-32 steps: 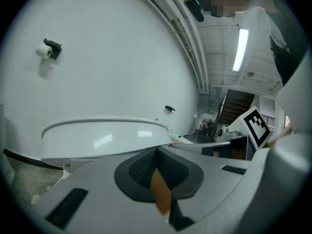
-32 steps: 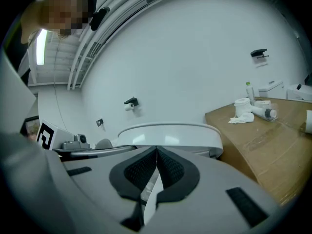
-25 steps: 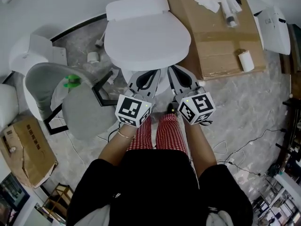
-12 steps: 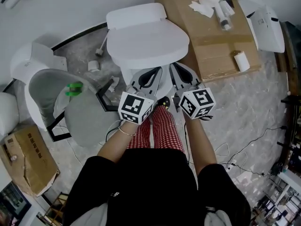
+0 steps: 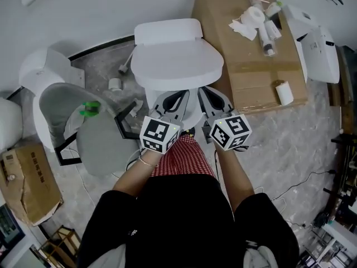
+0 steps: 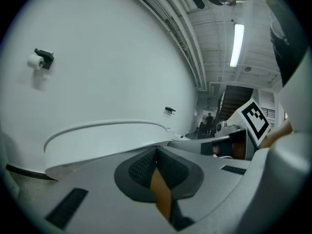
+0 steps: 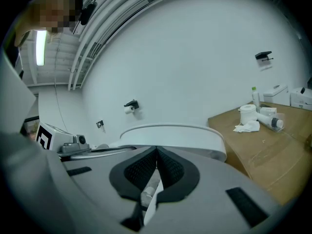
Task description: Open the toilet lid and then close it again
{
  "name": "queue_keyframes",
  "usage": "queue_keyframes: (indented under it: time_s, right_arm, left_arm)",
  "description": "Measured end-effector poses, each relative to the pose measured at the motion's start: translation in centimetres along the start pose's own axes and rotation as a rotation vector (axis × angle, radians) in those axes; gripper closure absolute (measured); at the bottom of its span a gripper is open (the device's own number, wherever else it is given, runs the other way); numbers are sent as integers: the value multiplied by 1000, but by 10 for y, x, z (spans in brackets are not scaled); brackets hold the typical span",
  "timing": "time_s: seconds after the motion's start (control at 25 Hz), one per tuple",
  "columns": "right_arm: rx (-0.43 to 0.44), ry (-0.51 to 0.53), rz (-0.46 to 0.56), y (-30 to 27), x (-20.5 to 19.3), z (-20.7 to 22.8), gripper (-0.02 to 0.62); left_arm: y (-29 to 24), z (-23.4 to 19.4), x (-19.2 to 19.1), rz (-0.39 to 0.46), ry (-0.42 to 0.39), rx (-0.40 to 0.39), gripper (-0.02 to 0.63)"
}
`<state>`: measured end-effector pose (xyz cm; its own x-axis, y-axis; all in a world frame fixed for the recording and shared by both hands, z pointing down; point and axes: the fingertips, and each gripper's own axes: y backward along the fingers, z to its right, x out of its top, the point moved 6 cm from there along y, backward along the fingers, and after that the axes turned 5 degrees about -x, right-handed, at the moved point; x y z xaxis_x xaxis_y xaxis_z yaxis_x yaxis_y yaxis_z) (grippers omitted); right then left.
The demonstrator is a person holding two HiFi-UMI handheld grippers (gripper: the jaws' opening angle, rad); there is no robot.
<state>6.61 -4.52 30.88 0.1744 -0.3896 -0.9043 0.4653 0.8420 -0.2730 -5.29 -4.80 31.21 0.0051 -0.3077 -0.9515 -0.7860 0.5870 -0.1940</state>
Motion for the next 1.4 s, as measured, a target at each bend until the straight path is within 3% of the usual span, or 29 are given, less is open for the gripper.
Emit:
queue_keyframes:
  time_s: [0.24, 1.4]
  right_arm:
    - [31, -12, 13, -5, 10, 4, 575]
    - [196, 4, 5, -61, 72, 12, 575]
  left_arm:
    - [-9, -6, 10, 4, 25, 29, 602]
    - [-41, -44, 69, 79, -57, 150, 603]
